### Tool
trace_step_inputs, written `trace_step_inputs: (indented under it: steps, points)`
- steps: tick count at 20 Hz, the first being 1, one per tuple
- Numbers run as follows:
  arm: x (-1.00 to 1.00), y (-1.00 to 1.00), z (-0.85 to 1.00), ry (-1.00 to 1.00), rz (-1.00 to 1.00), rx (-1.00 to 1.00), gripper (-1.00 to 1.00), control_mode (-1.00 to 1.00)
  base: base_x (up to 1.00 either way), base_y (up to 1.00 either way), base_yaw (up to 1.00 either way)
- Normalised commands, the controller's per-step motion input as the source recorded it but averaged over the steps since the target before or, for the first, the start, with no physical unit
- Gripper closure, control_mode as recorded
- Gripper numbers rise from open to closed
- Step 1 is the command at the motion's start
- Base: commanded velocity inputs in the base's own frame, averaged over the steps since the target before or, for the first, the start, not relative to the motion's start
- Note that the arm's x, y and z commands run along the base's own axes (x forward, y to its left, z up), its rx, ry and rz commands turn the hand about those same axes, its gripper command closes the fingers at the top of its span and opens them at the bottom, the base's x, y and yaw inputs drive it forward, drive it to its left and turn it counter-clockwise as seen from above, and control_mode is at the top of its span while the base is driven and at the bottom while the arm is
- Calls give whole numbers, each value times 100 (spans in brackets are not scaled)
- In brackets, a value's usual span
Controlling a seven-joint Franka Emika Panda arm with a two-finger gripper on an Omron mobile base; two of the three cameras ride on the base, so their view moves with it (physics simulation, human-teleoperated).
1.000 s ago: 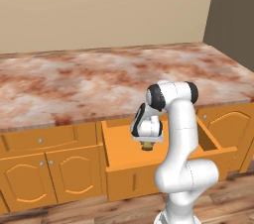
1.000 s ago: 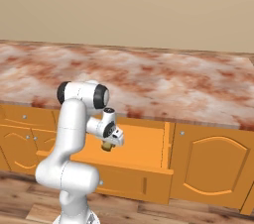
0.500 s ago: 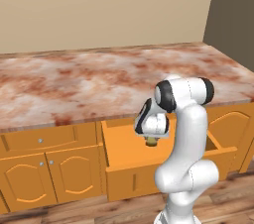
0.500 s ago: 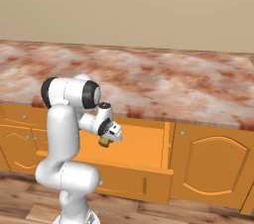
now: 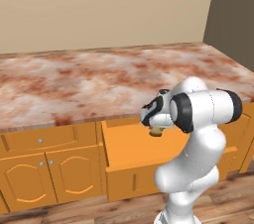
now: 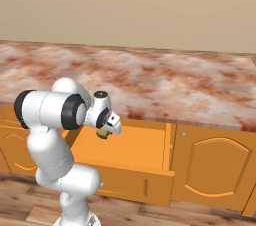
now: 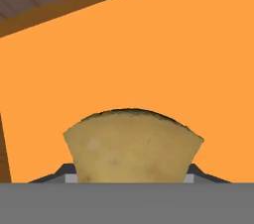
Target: Restock the sink supplies by placing the sponge and soap dispenser on the counter and next to the sink. Make sure the soap dispenser is upright.
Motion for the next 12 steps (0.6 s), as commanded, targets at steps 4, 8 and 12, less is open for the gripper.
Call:
trace_step_inputs:
  steps: [4, 8, 12]
  points:
    - [-47, 0, 100, 0, -6, 0, 100, -100, 0, 0, 0]
    - [-64, 0, 93, -2, -4, 0, 100, -100, 0, 0, 0]
    - [-68, 0, 83, -4, -3, 0, 100, -100, 0, 0, 0]
